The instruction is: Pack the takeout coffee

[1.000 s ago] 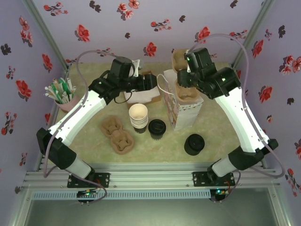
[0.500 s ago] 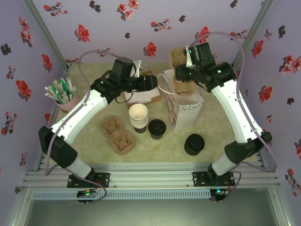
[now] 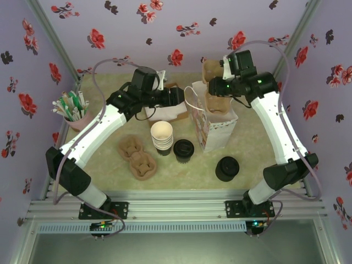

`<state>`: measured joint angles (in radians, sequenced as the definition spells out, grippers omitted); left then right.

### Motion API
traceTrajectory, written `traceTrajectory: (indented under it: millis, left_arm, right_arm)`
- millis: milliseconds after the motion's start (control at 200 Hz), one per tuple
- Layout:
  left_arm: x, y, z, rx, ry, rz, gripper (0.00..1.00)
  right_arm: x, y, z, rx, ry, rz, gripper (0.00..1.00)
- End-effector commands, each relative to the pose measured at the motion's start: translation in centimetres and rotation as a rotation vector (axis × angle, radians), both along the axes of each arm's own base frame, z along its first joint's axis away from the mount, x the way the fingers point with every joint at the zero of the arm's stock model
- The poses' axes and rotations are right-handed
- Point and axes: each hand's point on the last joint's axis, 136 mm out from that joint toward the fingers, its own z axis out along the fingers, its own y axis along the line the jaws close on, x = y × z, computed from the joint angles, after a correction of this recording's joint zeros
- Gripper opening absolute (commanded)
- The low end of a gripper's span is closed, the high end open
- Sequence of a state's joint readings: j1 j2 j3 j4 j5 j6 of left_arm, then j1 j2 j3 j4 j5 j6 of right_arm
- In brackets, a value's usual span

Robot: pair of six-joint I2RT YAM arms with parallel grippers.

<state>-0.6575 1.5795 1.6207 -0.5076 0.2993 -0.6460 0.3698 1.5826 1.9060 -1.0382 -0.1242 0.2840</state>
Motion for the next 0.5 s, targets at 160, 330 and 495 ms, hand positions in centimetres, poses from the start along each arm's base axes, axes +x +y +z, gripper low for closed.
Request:
traceTrajectory:
  millis: [160,330,495]
  left_arm:
    - [0.3,-0.6,0.2,-0.007,-0.030,-0.026,0.59]
    - [0.3,-0.6,0.0,-0.008,-0.026,-0.025,0.59]
    - [0.3,-0.6,0.1,-0.010,-0.026,-0.025,0.59]
  right_arm:
    - [0.0,-0.2,-0.6,0.016,0.031,0.009,0.38]
    - [-0.1,-0.4,-1.0,-0.003,0.042,0.008,0.38]
    - [-0.5,-0.5,-1.9,-0.019,0.070,0.016,0.38]
